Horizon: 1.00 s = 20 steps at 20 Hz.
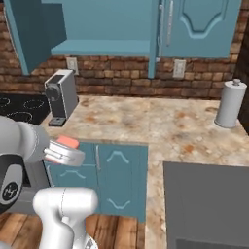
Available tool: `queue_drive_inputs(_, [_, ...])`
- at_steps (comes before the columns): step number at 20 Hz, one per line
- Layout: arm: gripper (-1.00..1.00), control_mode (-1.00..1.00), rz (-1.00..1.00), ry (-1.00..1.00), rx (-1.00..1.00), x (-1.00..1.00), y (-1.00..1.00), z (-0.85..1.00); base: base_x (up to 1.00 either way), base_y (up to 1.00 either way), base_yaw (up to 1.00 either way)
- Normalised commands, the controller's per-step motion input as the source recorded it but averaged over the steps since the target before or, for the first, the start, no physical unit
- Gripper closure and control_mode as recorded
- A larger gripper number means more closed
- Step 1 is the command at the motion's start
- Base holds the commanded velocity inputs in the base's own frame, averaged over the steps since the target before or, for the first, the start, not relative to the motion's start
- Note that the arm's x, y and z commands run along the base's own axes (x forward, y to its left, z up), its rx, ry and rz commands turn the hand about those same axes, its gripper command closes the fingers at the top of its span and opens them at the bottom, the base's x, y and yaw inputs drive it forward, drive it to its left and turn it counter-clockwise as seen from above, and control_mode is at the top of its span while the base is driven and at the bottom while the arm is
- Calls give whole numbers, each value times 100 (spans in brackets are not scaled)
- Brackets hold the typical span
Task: Locate and retrieve the spray and bar soap from the cabinet. Place them next to the sink.
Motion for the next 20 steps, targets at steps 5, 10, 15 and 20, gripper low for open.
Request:
queue_drive_inputs(5, [100,100,0,0,0,0,0,0,-21,10,-37])
queue_drive_inputs(10, [100,100,0,0,0,0,0,0,-22,8,-40])
queue_drive_inputs(15, [100,100,0,0,0,0,0,0,-28,4,-40])
queue_drive_inputs(20, [100,100,0,0,0,0,0,0,-26,1,-39])
